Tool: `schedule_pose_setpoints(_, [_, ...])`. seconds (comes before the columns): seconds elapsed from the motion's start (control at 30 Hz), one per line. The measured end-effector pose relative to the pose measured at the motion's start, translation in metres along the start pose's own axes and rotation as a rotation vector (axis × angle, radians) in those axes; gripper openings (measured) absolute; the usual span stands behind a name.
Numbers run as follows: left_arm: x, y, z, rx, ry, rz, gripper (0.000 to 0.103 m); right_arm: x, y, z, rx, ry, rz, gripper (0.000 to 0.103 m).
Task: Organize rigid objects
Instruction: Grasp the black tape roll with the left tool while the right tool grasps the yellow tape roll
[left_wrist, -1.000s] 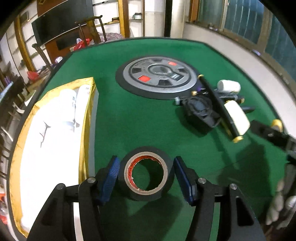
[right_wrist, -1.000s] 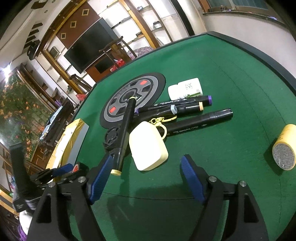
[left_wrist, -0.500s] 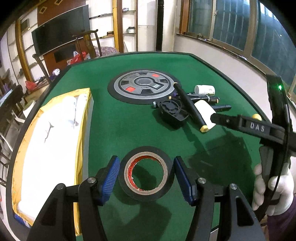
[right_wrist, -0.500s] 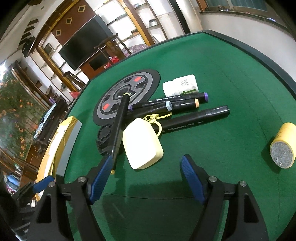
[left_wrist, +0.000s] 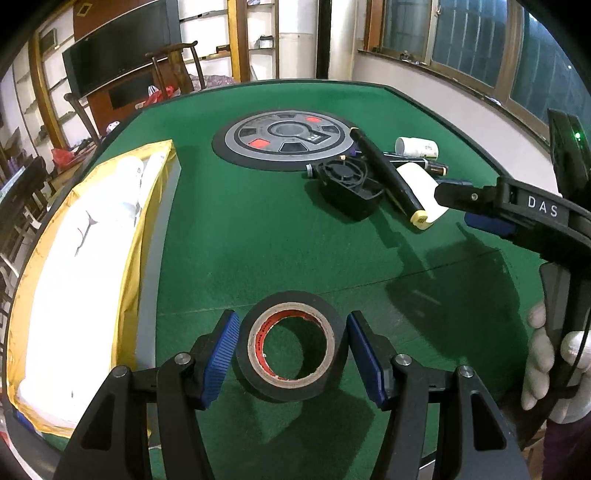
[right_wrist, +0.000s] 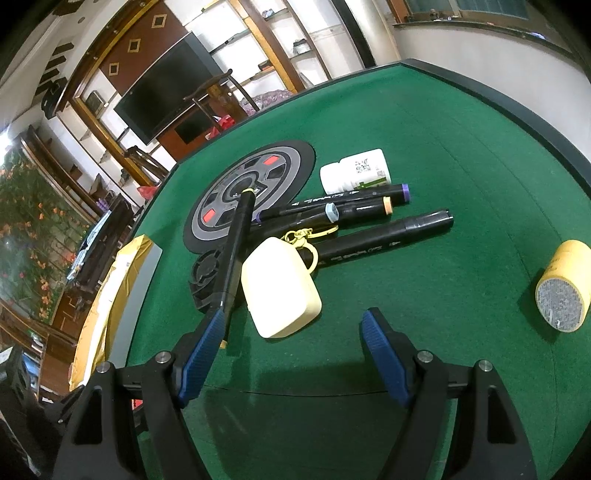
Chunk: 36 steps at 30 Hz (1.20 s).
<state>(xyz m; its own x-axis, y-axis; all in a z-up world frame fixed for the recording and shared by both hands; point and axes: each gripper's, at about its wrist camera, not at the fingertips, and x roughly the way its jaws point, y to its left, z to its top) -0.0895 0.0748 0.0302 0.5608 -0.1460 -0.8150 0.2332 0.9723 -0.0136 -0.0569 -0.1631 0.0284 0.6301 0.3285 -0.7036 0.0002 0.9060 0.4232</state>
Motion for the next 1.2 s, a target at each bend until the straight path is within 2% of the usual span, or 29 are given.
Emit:
schedule_pose_setpoints(0.23, [0.002, -0.004, 0.0, 0.015, -0.001, 0.014, 0.064, -0.001, -0.001, 0.0, 0.002, -0.004, 0.004, 0.076])
schedule_pose_setpoints(0.47, [0.003, -0.005, 0.001, 0.026, 0.003, 0.016, 0.064, -0.042, -0.01, -0.001, -0.003, -0.08, 0.048, 0.077])
schedule_pose_setpoints(0.53, [0.004, -0.005, 0.002, 0.028, 0.002, 0.016, 0.064, -0.055, -0.022, 0.002, 0.013, -0.1, 0.032, 0.077])
schedule_pose_setpoints(0.63, [0.004, -0.006, 0.002, 0.031, 0.001, 0.019, 0.064, -0.071, -0.052, 0.008, 0.064, -0.122, -0.038, 0.078])
schedule_pose_setpoints(0.7, [0.004, -0.006, 0.002, 0.032, 0.001, 0.02, 0.064, -0.073, -0.071, 0.009, 0.106, -0.115, -0.086, 0.078])
schedule_pose_setpoints(0.8, [0.004, -0.006, 0.002, 0.031, 0.002, 0.019, 0.064, -0.068, -0.089, 0.009, 0.159, -0.086, -0.096, 0.078])
schedule_pose_setpoints(0.97, [0.004, -0.006, 0.002, 0.034, 0.003, 0.02, 0.064, -0.059, -0.095, 0.008, 0.203, -0.068, -0.058, 0.078])
schedule_pose_setpoints(1.03, [0.004, -0.006, 0.002, 0.032, 0.003, 0.015, 0.064, -0.063, -0.09, 0.008, 0.193, -0.062, -0.005, 0.078])
schedule_pose_setpoints(1.13, [0.003, -0.004, 0.002, 0.026, 0.003, 0.007, 0.064, -0.084, -0.087, 0.013, 0.175, -0.102, 0.081, 0.078])
schedule_pose_setpoints(1.2, [0.003, -0.004, 0.002, 0.023, 0.002, 0.004, 0.064, -0.109, -0.091, 0.017, 0.177, -0.157, 0.094, 0.078])
